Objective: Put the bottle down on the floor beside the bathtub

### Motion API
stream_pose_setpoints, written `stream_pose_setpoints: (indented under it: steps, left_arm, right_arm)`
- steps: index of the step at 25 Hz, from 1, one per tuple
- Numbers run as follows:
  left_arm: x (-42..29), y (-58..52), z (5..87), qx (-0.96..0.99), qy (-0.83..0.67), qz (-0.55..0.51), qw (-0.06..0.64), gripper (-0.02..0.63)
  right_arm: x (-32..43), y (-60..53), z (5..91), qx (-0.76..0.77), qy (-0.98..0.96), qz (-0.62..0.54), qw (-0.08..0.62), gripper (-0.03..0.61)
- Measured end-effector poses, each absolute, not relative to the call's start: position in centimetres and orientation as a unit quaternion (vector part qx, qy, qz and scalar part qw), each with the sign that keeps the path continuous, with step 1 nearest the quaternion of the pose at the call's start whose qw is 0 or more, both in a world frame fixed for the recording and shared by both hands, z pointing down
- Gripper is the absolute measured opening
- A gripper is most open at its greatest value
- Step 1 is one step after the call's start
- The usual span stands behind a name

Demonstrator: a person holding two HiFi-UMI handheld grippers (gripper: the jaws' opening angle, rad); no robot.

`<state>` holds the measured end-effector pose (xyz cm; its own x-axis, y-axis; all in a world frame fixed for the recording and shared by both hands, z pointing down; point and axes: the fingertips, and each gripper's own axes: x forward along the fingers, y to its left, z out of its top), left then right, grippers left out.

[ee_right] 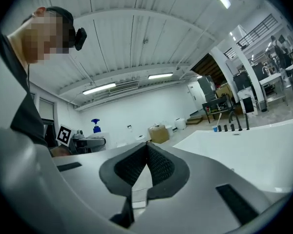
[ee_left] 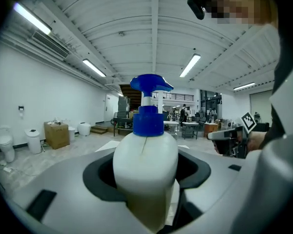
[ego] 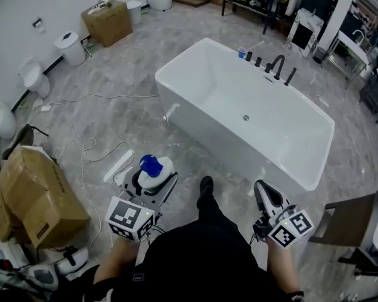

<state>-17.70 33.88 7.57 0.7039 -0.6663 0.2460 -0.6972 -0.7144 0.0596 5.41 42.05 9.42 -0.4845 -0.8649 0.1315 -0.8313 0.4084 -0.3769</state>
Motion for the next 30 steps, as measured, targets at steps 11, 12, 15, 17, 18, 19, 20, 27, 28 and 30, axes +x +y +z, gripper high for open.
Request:
stream_pose_setpoints:
  steps: [11, 12, 15, 17, 18, 19, 20, 27, 28, 30]
  left_arm:
    - [-17.5, 19.0, 7.4, 0.899, -0.420, 0.083, 0.091, 0.273]
    - [-17.4, 17.4, 7.0, 0.898, -0.424, 0.081, 0.088, 0.273]
    - [-17.6, 12.8, 6.2, 0.892, -0.438, 0.079, 0.081, 0.273]
    - [-17.8, 10.3, 6.3, 0.889, -0.443, 0.079, 0.082, 0.273]
    - [-17.9, 9.2, 6.4, 0.889, -0.443, 0.080, 0.084, 0.273]
    - [-18.2, 8.1, 6.6, 0.889, -0.443, 0.081, 0.088, 0.273]
    - [-18.5, 7.1, 7.0, 0.889, -0.441, 0.083, 0.093, 0.273]
    - [-22.2, -1.9, 10.7, 0.896, -0.417, 0.096, 0.120, 0.273]
    - [-23.0, -3.6, 11.1, 0.900, -0.407, 0.096, 0.121, 0.273]
    - [-24.8, -6.9, 11.6, 0.910, -0.383, 0.094, 0.126, 0.273]
  right_arm:
    - [3.7, 21.5, 9.8, -0.421, 0.879, -0.218, 0.048, 0.028]
    - [4.0, 19.8, 9.9, -0.416, 0.880, -0.224, 0.049, 0.028]
    - [4.0, 14.7, 10.0, -0.402, 0.885, -0.231, 0.049, 0.028]
    - [3.5, 11.8, 10.0, -0.395, 0.889, -0.228, 0.046, 0.028]
    - [3.2, 10.5, 10.1, -0.392, 0.890, -0.230, 0.047, 0.028]
    - [2.7, 9.3, 10.3, -0.391, 0.889, -0.234, 0.049, 0.028]
    - [2.2, 8.3, 10.7, -0.390, 0.887, -0.241, 0.051, 0.028]
    - [-2.7, 1.3, 15.2, -0.407, 0.866, -0.288, 0.033, 0.028]
    - [-3.9, 0.1, 15.8, -0.412, 0.863, -0.290, 0.027, 0.028]
    - [-7.1, -1.8, 16.6, -0.422, 0.855, -0.300, 0.022, 0.028]
